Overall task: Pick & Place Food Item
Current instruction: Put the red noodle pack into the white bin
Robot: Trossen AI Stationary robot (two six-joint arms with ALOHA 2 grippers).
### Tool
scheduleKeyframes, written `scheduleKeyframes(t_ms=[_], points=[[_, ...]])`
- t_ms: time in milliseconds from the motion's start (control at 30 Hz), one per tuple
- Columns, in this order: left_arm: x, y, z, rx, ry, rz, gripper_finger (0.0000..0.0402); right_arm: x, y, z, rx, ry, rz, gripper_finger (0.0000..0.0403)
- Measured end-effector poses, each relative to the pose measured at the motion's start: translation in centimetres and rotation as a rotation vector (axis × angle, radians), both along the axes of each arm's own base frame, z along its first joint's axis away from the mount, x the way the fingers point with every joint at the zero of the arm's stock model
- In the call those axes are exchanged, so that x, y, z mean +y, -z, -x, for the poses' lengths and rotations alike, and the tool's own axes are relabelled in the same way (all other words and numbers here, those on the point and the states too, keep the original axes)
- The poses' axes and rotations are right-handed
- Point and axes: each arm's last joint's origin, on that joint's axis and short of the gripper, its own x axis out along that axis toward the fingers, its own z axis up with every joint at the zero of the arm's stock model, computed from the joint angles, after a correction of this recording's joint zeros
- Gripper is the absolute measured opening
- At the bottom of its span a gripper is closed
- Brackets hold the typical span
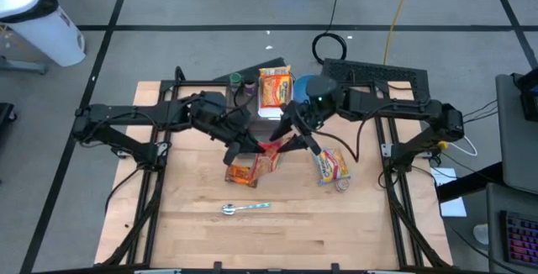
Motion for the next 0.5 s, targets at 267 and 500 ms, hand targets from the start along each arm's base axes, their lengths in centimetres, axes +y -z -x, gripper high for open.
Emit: scheduleKeyframes(t_ms=[267, 500], points=[[0.03, -0.01, -0.01, 0.0, -0.006, 0.002, 0.0002, 0.4, 0.0, -0.04, -0.005, -0.01, 0.009, 0.0204], [0.03, -0.06, -0.03, -0.006, -0.007, 0.003, 0.0003, 0.39, 0.1, -0.02, -0.002, -0.009, 0.022, 0.0151]])
